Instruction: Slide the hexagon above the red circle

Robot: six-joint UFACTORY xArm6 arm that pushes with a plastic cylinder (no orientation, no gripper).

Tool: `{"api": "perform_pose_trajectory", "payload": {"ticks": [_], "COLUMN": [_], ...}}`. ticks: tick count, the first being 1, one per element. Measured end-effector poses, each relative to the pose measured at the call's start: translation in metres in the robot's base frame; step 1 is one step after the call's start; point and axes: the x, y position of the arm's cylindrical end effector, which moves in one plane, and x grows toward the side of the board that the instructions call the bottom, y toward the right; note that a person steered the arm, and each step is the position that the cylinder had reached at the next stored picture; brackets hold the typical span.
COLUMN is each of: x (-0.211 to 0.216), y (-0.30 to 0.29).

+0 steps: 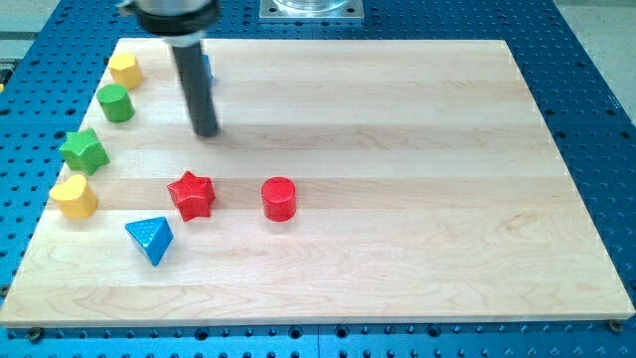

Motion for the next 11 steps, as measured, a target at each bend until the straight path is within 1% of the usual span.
{"api": "perform_pose_trajectory", "payload": {"ticks": [1, 2, 3, 4, 5, 6, 7, 9, 11], "x": [0.02, 0.012, 0.002, -0.052, -0.085, -0.104, -0.099, -0.019, -0.037], "y": [-0.09, -0.12, -0.136, -0.128, -0.137, -0.114, -0.054, 0.077, 0.051]}}
